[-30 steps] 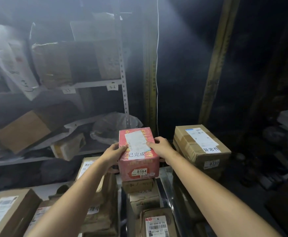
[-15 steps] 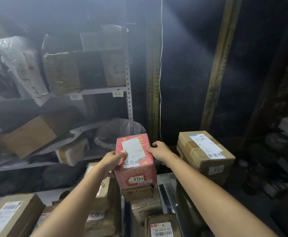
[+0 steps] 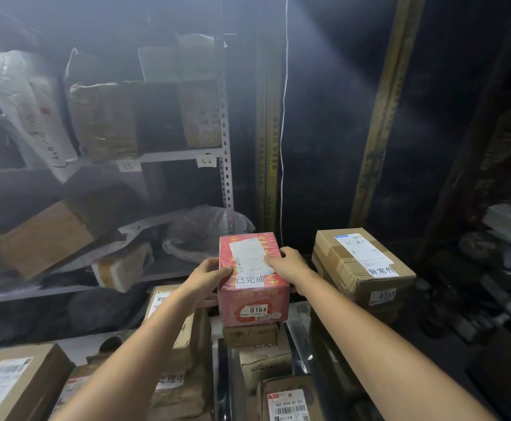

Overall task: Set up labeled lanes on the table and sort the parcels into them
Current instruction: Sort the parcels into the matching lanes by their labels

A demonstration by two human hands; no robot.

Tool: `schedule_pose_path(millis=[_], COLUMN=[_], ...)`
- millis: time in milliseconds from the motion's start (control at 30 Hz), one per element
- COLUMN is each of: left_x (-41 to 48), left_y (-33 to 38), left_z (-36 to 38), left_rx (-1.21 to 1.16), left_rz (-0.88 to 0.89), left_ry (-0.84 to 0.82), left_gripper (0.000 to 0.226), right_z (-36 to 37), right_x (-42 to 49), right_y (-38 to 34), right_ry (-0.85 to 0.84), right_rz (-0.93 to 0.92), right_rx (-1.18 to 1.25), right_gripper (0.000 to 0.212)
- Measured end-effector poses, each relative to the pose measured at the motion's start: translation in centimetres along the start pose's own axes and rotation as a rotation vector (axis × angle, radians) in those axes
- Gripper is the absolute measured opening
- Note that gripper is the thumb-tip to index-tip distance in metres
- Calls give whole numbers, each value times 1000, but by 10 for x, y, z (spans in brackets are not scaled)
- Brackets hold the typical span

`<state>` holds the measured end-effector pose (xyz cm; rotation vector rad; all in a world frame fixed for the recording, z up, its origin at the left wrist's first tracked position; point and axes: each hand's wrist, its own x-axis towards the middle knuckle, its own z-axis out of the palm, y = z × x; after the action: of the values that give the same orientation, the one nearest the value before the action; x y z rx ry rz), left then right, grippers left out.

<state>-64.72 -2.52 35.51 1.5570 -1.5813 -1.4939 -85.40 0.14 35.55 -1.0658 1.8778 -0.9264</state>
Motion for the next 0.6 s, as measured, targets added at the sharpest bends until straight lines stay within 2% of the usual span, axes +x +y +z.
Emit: schedule_pose_path(millis=[133, 267, 600], left_x=[-3, -5, -3], left_y=[6, 9, 9], left_z=[8, 15, 31], left_rx=[13, 22, -33], left_rz=[11, 37, 37], left_ry=[-3, -9, 4], left_gripper=[56, 58, 54], right_z=[-5, -6, -10], right_x=[-3, -3, 2], right_y=[5, 11, 22], right_ry=[-11, -10, 37], right_rz=[-7, -9, 7], right_rx=[48, 87, 142], right_gripper=[25, 36, 42])
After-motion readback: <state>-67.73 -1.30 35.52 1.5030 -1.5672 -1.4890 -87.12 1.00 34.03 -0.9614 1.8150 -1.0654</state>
